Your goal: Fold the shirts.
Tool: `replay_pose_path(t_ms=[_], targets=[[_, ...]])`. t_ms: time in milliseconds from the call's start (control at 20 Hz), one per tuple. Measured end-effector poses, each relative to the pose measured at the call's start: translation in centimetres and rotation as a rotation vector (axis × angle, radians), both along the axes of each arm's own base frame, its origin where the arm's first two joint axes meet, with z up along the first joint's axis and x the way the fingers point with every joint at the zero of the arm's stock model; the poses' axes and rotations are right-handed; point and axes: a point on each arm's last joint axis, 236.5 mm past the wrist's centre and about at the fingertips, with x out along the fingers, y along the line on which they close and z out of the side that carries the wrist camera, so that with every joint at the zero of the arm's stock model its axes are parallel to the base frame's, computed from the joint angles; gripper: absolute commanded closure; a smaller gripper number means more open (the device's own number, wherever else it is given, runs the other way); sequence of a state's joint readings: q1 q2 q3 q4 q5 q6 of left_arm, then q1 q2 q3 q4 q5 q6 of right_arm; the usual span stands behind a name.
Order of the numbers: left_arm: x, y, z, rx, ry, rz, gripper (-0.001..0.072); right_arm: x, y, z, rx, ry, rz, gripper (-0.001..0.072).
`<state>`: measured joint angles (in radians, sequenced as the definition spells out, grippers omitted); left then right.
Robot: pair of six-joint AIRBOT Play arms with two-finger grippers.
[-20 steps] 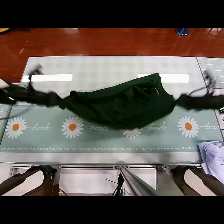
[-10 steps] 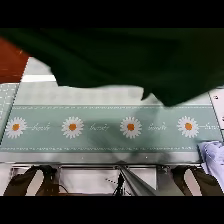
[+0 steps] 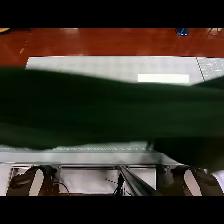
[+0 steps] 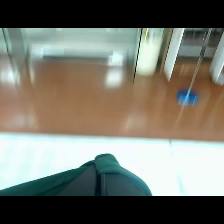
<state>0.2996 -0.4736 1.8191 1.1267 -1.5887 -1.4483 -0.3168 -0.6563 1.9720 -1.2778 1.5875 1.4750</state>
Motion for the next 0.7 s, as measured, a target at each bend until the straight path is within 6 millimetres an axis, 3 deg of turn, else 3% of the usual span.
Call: replay_pose_path(t_ms=[150, 250, 400, 700], targets=[[1.6, 0.9, -4.0, -0.008, 0.203, 0.003, 0.0687, 1.8, -0.1, -3.8, 0.019, 0.188, 0.048, 0.0686], [3.8, 1.8, -7.1, -0.033, 0.348, -0.002, 0.0687, 4.6, -0.1, -6.4, 0.035, 0.318, 0.087, 0.0686], [8.0, 3.1, -13.1, -0.093, 0.580, -0.018, 0.0687, 10.4, 0.0, -11.3, 0.064, 0.530, 0.143, 0.0686], [17.9, 3.9, -25.3, -0.172, 0.850, -0.096, 0.0686, 22.9, 1.9, -24.8, 0.098, 0.895, 0.238, 0.0685]])
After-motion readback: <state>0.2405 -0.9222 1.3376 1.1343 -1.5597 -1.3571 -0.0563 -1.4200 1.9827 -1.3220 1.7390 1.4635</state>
